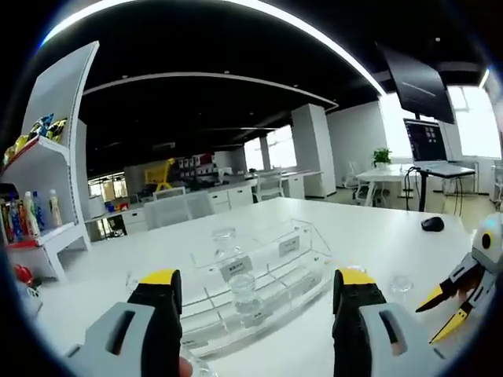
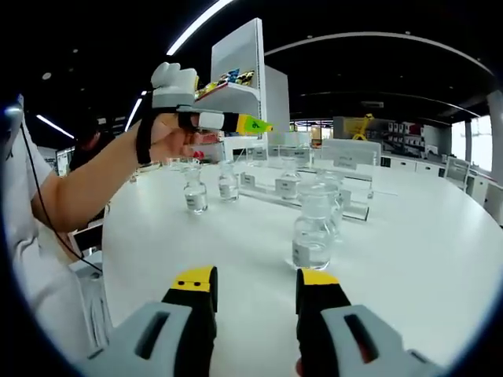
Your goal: Identify the label on the chemical reagent bottle, grasp the chemical reagent bottle, and place it in the designated position on the reagent rack
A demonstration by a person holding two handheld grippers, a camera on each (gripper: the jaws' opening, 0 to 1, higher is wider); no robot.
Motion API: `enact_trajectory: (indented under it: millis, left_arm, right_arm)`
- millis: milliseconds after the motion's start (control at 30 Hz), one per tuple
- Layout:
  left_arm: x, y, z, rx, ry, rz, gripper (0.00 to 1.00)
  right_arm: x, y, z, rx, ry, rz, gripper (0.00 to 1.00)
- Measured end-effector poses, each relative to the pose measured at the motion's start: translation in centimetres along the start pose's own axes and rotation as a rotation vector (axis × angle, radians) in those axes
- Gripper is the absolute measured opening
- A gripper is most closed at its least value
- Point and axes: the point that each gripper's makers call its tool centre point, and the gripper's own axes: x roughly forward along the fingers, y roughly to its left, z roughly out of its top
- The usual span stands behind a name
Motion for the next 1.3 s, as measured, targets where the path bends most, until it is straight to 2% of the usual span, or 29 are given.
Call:
enact_trajectory:
  millis: [100, 233, 500, 600, 733, 900, 1000, 1100, 1167, 1300]
  left_arm:
    - [-0.9, 0.1, 0.0, 0.031, 0.004, -0.016, 0.78]
    - [-2.3, 0.6, -0.2, 0.019, 0.001, -0.036, 0.80]
    - [-4.6, 2.0, -1.3, 0.047, 0.041, -0.047, 0.86]
    - [-5.5, 2.6, -2.0, 0.042, 0.054, -0.040, 0.87]
    - [-6.6, 3.5, -2.6, 0.009, 0.038, -0.018, 0.85]
    - [-7.9, 4.4, -3.3, -0.013, 0.041, 0.004, 0.85]
    - [-8.4, 4.8, -3.6, 0.004, 0.039, 0.013, 0.85]
    - [-9.1, 5.8, -4.0, -0.012, 0.044, 0.033, 0.85]
    - [-9.3, 5.7, -4.3, -0.017, 0.042, 0.033, 0.85]
    - [-9.4, 5.5, -5.1, -0.041, 0.058, 0.020, 0.85]
  right_arm:
    - [0.0, 0.0, 0.2, -0.009, -0.003, -0.006, 0.38]
    - [0.0, 0.0, 0.4, -0.010, -0.008, -0.006, 0.38]
    - [0.2, -0.4, 1.0, -0.007, -0.033, -0.026, 0.38]
    - [0.2, -0.3, 1.2, -0.018, -0.042, -0.027, 0.38]
    - [0.4, -0.2, 1.4, -0.072, -0.044, -0.036, 0.39]
    - [0.5, -0.8, 1.8, -0.059, -0.052, -0.054, 0.40]
    - [0.4, -1.6, 2.4, -0.079, -0.076, -0.100, 0.40]
    - [0.3, -2.6, 3.5, -0.083, -0.123, -0.149, 0.41]
    - [0.2, -3.0, 4.3, -0.115, -0.157, -0.176, 0.41]
    - [0.5, -3.9, 4.9, -0.053, -0.195, -0.199, 0.42]
